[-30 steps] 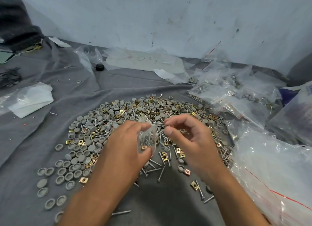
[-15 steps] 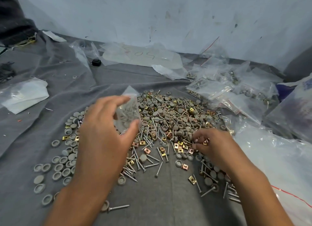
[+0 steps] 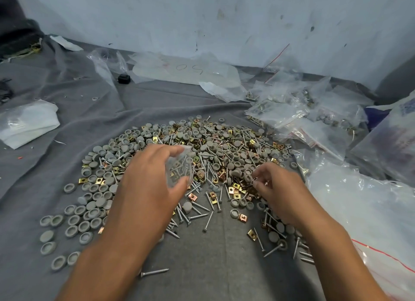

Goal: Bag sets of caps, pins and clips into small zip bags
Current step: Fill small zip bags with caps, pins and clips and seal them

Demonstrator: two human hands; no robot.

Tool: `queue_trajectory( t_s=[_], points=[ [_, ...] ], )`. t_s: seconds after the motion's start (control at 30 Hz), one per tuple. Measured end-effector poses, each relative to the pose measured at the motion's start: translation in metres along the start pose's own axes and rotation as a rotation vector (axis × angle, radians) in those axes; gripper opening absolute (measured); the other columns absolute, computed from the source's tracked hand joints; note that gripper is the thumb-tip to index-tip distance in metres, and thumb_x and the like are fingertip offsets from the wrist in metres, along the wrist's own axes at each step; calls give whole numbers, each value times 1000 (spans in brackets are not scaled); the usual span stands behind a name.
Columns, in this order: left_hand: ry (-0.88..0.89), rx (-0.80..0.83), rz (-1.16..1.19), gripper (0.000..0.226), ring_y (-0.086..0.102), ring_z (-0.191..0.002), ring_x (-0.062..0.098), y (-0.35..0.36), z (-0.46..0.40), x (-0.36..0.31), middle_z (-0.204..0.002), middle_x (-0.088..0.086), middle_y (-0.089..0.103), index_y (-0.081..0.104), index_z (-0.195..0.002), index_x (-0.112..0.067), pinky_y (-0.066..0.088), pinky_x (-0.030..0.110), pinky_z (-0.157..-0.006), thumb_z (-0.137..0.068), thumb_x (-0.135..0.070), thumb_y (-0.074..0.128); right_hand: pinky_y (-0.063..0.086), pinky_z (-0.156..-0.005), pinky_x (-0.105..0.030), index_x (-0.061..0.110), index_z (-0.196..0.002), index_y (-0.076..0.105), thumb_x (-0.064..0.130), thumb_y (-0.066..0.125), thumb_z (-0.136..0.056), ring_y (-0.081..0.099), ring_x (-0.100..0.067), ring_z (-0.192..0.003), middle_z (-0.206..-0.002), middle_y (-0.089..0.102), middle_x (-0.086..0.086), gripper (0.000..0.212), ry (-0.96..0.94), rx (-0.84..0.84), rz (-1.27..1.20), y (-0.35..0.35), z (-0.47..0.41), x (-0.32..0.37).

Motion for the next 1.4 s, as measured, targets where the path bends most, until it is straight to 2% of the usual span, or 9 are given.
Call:
queue_trajectory(
  t_s=[0.1, 0.27, 0.37, 0.5, 0.7, 0.87, 1.03, 1.3, 1.4],
  points=[
    [-6, 2, 5, 53, 48, -89, 0, 0, 0, 0, -103, -27, 45, 58, -127, -35, 34, 19, -80, -77, -38, 75, 35, -62, -12, 34, -110, 60, 28, 57, -101, 51, 5, -81, -96, 55, 19, 11, -81, -45, -49, -7, 2, 11],
    [-21, -4, 18, 52, 50, -91, 2, -1, -2, -2, -105, -24, 49, 59, -126, -34, 36, 21, -80, -78, -36, 77, 45, -90, -28, 43, -90, 61, 34, 74, -89, 49, -2, -103, -101, 57, 24, 16, -493, 208, 53, 32, 27, 74],
    [-25, -8, 19, 50, 51, -92, 5, -2, -1, -1, -106, -22, 51, 61, -125, -32, 37, 24, -81, -78, -34, 78, 48, -85, -31, 42, -89, 63, 40, 76, -86, 45, -3, -100, -92, 56, 27, 14, -596, 251, 120, 45, 36, 88],
    [-26, -12, 16, 48, 52, -91, 6, -3, -1, 1, -106, -22, 52, 61, -123, -31, 37, 24, -81, -78, -33, 79, 41, -73, -30, 36, -91, 60, 38, 72, -90, 43, -6, -94, -86, 56, 23, 12, -619, 219, 167, 50, 38, 92],
    [-24, -2, 3, 49, 51, -92, 4, -2, -2, 2, -107, -24, 50, 60, -123, -34, 36, 22, -82, -78, -36, 78, 47, -76, -20, 35, -93, 54, 33, 68, -95, 56, -1, -89, -93, 60, 18, 15, -495, 161, -91, 43, 30, 86],
    [4, 39, -5, 55, 50, -94, 4, 1, -1, -1, -106, -25, 48, 60, -123, -34, 42, 24, -85, -73, -30, 83, 55, -68, -22, 27, -94, 64, 27, 73, -90, 67, -13, -79, -87, 68, 12, 9, -570, -143, -584, 8, 37, 100],
    [59, 109, -17, 55, 46, -93, 3, 9, -2, -7, -114, -18, 56, 62, -123, -28, 41, 23, -88, -73, -29, 83, 42, -71, -7, 12, -94, 71, 15, 77, -89, 61, 1, -77, -86, 70, 9, 8, -684, -319, -483, 3, 45, 122],
    [78, 145, 39, 52, 46, -88, -12, 5, -2, -10, -105, -24, 54, 62, -119, -34, 34, 5, -76, -70, -35, 81, 55, -75, -36, 22, -95, 71, 24, 77, -90, 69, -13, -88, -94, 73, 11, 8, -546, -306, -679, 7, 33, 120],
    [86, 134, 47, 57, 46, -88, -14, 0, -1, -10, -107, -25, 53, 62, -121, -32, 34, 3, -80, -69, -34, 86, 51, -68, -38, 32, -93, 68, 29, 76, -90, 66, -16, -87, -97, 71, 14, 9, -556, -369, -766, -2, 36, 118]
  ],
)
Point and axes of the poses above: each hand's wrist, its own z-axis away from the middle knuckle, its own y-axis out of the palm, x = y × z, the point moved 7 cm from there along -z, towards the middle knuckle
